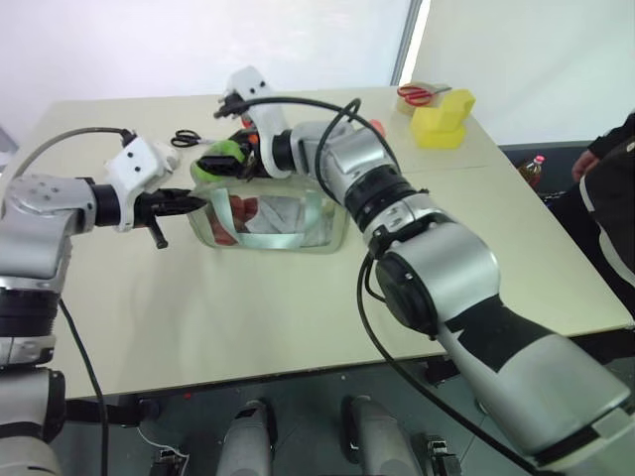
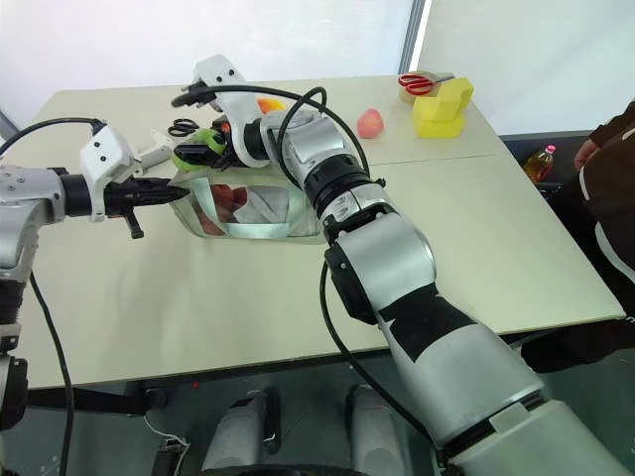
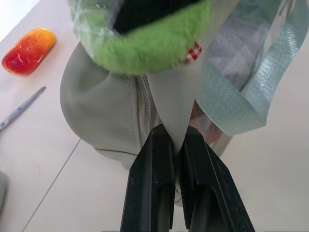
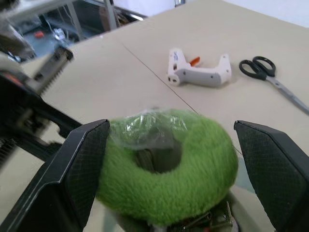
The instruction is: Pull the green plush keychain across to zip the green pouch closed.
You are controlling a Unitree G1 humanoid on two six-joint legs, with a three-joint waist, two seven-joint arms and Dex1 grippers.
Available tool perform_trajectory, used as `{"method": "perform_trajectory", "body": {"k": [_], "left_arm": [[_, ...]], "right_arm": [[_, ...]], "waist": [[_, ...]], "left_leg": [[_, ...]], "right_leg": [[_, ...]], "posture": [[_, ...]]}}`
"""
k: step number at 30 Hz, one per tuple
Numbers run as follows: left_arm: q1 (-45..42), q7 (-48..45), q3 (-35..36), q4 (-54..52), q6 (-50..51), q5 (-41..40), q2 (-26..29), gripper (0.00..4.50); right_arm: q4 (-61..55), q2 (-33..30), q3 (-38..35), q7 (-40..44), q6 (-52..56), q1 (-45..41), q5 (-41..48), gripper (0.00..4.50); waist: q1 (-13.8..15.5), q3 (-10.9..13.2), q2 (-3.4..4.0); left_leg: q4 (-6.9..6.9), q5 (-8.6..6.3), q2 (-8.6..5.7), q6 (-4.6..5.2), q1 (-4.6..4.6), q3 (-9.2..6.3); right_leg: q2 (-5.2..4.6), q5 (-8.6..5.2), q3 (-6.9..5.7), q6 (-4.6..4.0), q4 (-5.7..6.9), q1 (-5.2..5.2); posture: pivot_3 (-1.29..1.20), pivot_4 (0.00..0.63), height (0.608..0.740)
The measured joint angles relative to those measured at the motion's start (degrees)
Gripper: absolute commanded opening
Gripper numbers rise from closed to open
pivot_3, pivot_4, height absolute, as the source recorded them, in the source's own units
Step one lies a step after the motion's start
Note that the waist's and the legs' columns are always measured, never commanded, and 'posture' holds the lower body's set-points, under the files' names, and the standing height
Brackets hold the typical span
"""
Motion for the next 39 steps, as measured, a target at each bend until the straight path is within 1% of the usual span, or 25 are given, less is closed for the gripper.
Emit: {"method": "perform_trajectory", "body": {"k": [2,3,5,7,8,11,12,15,18,23,25,29,32,34,36,38,39], "left_arm": [[0.2,0.1,0.1,-0.4,0.5,0.0,0.1,0.0],[0.2,0.1,0.1,-0.5,0.6,0.0,0.1,0.0],[0.3,0.2,0.2,-0.7,0.6,0.0,0.1,0.0],[0.4,0.4,0.2,-0.8,0.7,0.0,0.1,0.0],[0.4,0.4,0.2,-0.8,0.7,0.0,0.1,0.0],[0.4,0.5,0.2,-0.8,0.7,-0.1,0.1,0.0],[0.4,0.6,0.2,-0.7,0.7,-0.1,0.1,0.0],[0.3,0.7,0.2,-0.7,0.6,-0.1,0.0,0.0],[0.3,0.9,0.2,-0.7,0.6,-0.1,-0.1,0.0],[0.3,1.1,0.2,-0.7,0.6,-0.5,-0.1,0.0],[0.5,1.2,0.2,-0.8,0.6,-0.7,-0.1,0.0],[0.9,1.5,0.5,-0.9,0.6,-1.1,-0.1,0.0],[1.1,1.8,0.8,-1.0,0.6,-1.2,-0.1,0.0],[1.0,1.9,0.3,-2.0,0.7,-1.5,-1.0,0.0],[1.0,1.9,-0.2,-2.3,0.7,-1.9,-1.4,0.0],[0.9,1.9,-0.5,-2.1,0.8,-2.2,-1.5,0.0],[0.8,2.1,-0.5,-1.9,0.8,-2.3,-1.6,0.0]], "right_arm": [[0.0,0.0,0.6,0.9,-0.6,0.0,-0.7,4.28],[0.0,0.0,0.7,1.4,-0.7,0.0,-0.8,4.05],[0.0,0.0,0.7,2.1,-0.8,0.0,-0.9,3.44],[0.0,-0.1,0.5,2.3,-0.8,0.0,-0.7,2.47],[0.0,-0.2,0.3,2.4,-0.8,0.0,-0.6,1.88],[0.0,-1.4,0.2,2.9,-0.8,0.0,-0.6,0.34],[-0.1,-1.8,0.0,3.4,-0.7,0.0,-0.5,0.04],[-1.0,-3.5,-1.2,5.1,1.4,0.0,0.6,0.04],[-4.7,-6.0,-3.7,6.2,5.6,0.0,3.4,0.04],[-16.7,-13.1,-4.7,4.1,10.3,2.1,4.9,0.04],[-23.6,-17.4,-3.9,3.5,12.4,5.9,4.5,0.04],[-37.2,-27.5,0.2,4.2,15.2,17.5,1.6,0.04],[-45.7,-32.8,1.0,2.5,17.1,24.1,0.4,0.04],[-51.3,-34.6,1.7,0.0,17.5,28.1,-0.6,0.04],[-54.4,-35.7,1.6,-2.9,17.5,31.7,-1.0,0.04],[-56.7,-34.1,-0.9,-6.9,18.3,36.6,-0.3,0.04],[-56.6,-32.0,-3.0,-9.7,18.7,39.3,0.4,0.04]], "waist": [[0.0,0.0,0.0],[0.0,0.0,0.0],[0.0,0.0,0.0],[0.0,0.0,0.0],[0.0,0.0,0.0],[0.0,0.0,0.0],[0.0,0.0,0.0],[0.0,0.0,0.0],[0.1,0.0,0.0],[0.3,0.0,-0.01],[0.2,0.0,-0.01],[0.3,0.0,0.01],[0.2,0.0,0.08],[0.2,0.0,0.09],[0.3,0.0,0.09],[0.3,0.0,0.01],[0.3,0.0,0.0]], "left_leg": [[0.0,0.0,0.0,0.0,0.01,0.0],[0.0,0.0,0.0,0.0,0.02,0.0],[0.0,0.0,0.0,0.0,0.02,0.0],[0.0,0.0,0.0,0.0,0.02,0.0],[0.0,0.0,0.0,0.0,0.02,0.0],[0.0,0.0,0.0,0.0,0.01,0.0],[0.0,0.0,0.0,0.0,0.02,0.0],[0.0,0.01,0.0,0.01,0.0,0.0],[0.0,0.07,0.0,0.11,0.0,0.0],[0.0,0.0,0.0,-0.01,0.0,-0.01],[0.01,-0.01,0.0,-0.01,-0.01,0.0],[-0.03,0.08,-0.02,0.14,-0.04,0.02],[-0.13,0.09,-0.02,0.16,-0.01,0.03],[-0.18,0.09,-0.02,0.17,0.01,0.02],[-0.16,0.09,-0.02,0.17,0.01,0.02],[-0.13,0.09,-0.02,0.17,0.08,0.02],[-0.11,0.1,-0.02,0.17,0.08,0.02]], "right_leg": [[0.0,0.0,0.0,0.0,0.02,0.0],[0.0,0.0,0.0,0.0,0.02,0.0],[0.0,0.0,0.0,0.0,0.02,0.0],[0.0,0.0,0.0,0.0,0.02,0.01],[0.0,0.0,0.0,0.0,0.02,0.01],[0.0,0.0,0.0,0.0,0.02,0.01],[0.0,0.0,0.0,0.0,0.02,0.01],[0.0,0.0,0.0,0.0,0.03,-0.01],[0.0,0.0,0.0,0.0,0.02,0.0],[-0.01,0.0,-0.01,-0.01,-0.04,0.02],[-0.02,0.0,0.0,-0.01,-0.13,0.06],[-0.03,0.01,0.0,0.0,-0.29,0.08],[-0.02,0.0,0.0,0.0,-0.27,0.03],[0.0,0.0,0.0,0.0,-0.23,-0.01],[0.0,0.0,0.0,0.0,-0.24,0.02],[0.0,0.0,0.0,0.0,-0.29,0.15],[0.0,0.01,0.0,0.0,-0.33,0.21]], "posture": [[0.0,0.15,0.74],[0.0,0.15,0.74],[0.0,0.15,0.74],[0.0,0.15,0.74],[0.0,0.15,0.74],[0.0,0.15,0.74],[0.0,0.15,0.74],[0.0,0.15,0.74],[0.0,0.15,0.74],[0.0,0.15,0.74],[0.0,0.15,0.74],[0.0,0.15,0.74],[0.0,0.15,0.74],[0.0,0.15,0.74],[0.0,0.15,0.74],[0.0,0.15,0.74],[0.0,0.15,0.74]]}}
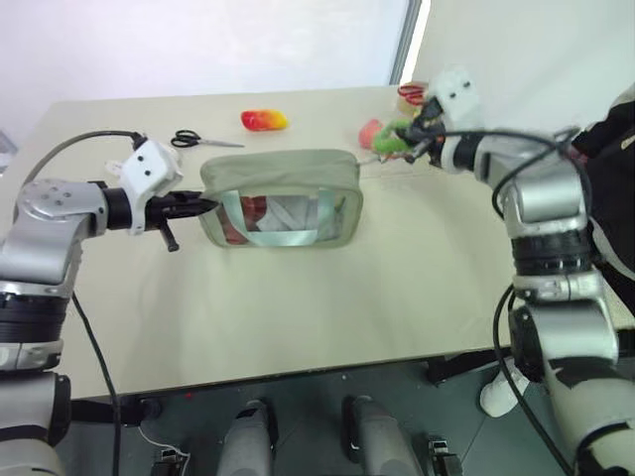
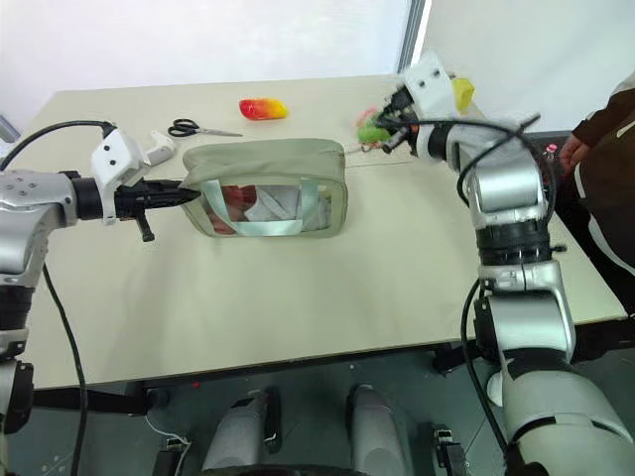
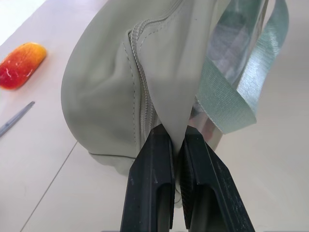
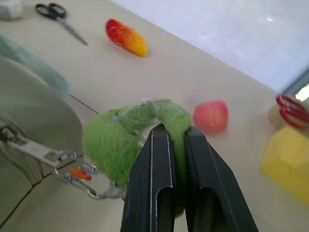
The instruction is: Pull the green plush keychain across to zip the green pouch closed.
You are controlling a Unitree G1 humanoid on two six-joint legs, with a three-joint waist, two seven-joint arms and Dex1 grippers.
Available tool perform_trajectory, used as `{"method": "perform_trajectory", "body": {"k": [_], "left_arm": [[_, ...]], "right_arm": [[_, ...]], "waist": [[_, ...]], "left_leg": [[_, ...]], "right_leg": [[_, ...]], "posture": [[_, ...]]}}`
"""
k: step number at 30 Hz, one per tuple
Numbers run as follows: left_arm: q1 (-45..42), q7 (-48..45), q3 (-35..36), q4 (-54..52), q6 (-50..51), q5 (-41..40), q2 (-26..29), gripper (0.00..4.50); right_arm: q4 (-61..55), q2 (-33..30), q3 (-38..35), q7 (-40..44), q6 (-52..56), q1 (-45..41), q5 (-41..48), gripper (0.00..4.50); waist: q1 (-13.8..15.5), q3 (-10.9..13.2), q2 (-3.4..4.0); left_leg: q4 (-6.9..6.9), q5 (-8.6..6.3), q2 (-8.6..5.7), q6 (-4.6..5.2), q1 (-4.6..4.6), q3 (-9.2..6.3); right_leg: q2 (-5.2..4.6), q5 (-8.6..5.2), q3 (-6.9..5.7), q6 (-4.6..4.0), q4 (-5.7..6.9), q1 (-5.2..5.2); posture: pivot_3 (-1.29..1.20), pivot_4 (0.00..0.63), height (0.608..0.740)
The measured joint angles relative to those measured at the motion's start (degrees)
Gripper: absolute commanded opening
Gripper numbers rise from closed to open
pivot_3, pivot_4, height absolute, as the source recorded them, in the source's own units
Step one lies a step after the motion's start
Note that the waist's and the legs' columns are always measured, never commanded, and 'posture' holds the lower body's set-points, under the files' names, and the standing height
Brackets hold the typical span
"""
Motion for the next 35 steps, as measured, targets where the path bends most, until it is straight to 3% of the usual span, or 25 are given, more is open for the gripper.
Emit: {"method": "perform_trajectory", "body": {"k": [8,14,16,20,23,24,26,30,35], "left_arm": [[-1.4,0.8,-0.5,2.5,0.0,0.3,-0.3,0.0],[-1.0,0.7,-0.6,2.0,0.3,0.3,-0.3,0.0],[-0.9,0.8,-0.6,1.9,0.5,0.2,-0.3,0.0],[-0.8,1.0,-0.3,1.9,2.5,-0.1,-0.2,1.56],[-0.8,-0.6,0.0,3.5,5.4,-1.3,0.4,3.11],[-1.1,-1.0,0.3,3.7,6.3,-1.9,0.5,3.62],[-2.3,-2.0,1.6,4.1,9.0,-4.1,0.9,4.46],[-3.0,-4.0,7.0,2.7,16.4,-10.1,4.3,4.46],[-2.4,-3.3,11.5,1.1,22.4,-13.6,7.1,4.46]], "right_arm": [[8.7,17.1,-3.9,-12.8,-3.7,9.9,3.5,0.04],[7.0,17.4,0.5,-11.9,-6.2,14.0,2.9,0.04],[6.2,15.9,1.3,-10.6,-5.7,14.1,3.0,0.81],[2.5,7.6,1.1,-3.8,-1.8,13.4,5.4,2.63],[-2.6,-2.7,-0.5,4.5,3.7,9.9,8.9,4.23],[-5.0,-5.8,-0.6,7.6,5.7,8.8,10.7,4.5],[-11.7,-13.4,-0.7,16.0,12.4,6.6,16.9,4.5],[-21.4,-19.9,-2.3,23.7,23.6,2.9,27.1,4.5],[-27.0,-20.7,-1.6,22.6,28.0,2.3,30.3,4.5]], "waist": [[-0.5,0.0,0.04],[-0.5,0.0,0.04],[-0.6,0.0,0.04],[-0.2,0.1,0.12],[-0.1,0.1,0.19],[0.0,0.1,0.19],[0.1,0.1,0.19],[-0.4,0.1,0.14],[0.1,0.1,0.14]], "left_leg": [[0.1,0.01,0.02,0.02,0.1,-0.03],[0.23,0.0,0.02,0.01,0.12,-0.04],[0.22,0.0,0.02,0.0,0.13,-0.05],[0.22,0.0,0.01,0.0,0.06,-0.05],[0.21,0.0,0.02,0.01,-0.08,-0.05],[0.13,0.0,0.01,0.01,-0.1,-0.05],[0.0,-0.01,0.02,0.03,-0.09,-0.07],[-0.22,-0.06,0.02,0.11,-0.03,-0.04],[-0.16,-0.08,-0.01,0.07,-0.07,-0.03]], "right_leg": [[0.05,0.02,0.02,-0.02,0.3,-0.01],[0.03,0.01,0.03,-0.02,0.3,0.07],[0.03,0.02,0.03,-0.03,0.31,0.06],[0.01,0.02,0.04,-0.04,0.31,-0.01],[0.01,0.0,0.04,-0.03,0.28,-0.18],[0.01,-0.01,0.04,-0.02,0.24,-0.22],[0.03,-0.06,0.03,0.02,0.14,-0.22],[0.05,-0.07,0.04,0.01,-0.11,-0.18],[-0.02,-0.05,0.03,-0.04,-0.25,-0.14]], "posture": [[0.0,0.15,0.74],[0.0,0.15,0.74],[0.0,0.15,0.74],[0.0,0.15,0.74],[0.0,0.15,0.74],[0.0,0.15,0.74],[0.0,0.15,0.74],[0.0,0.15,0.74],[0.0,0.15,0.74]]}}
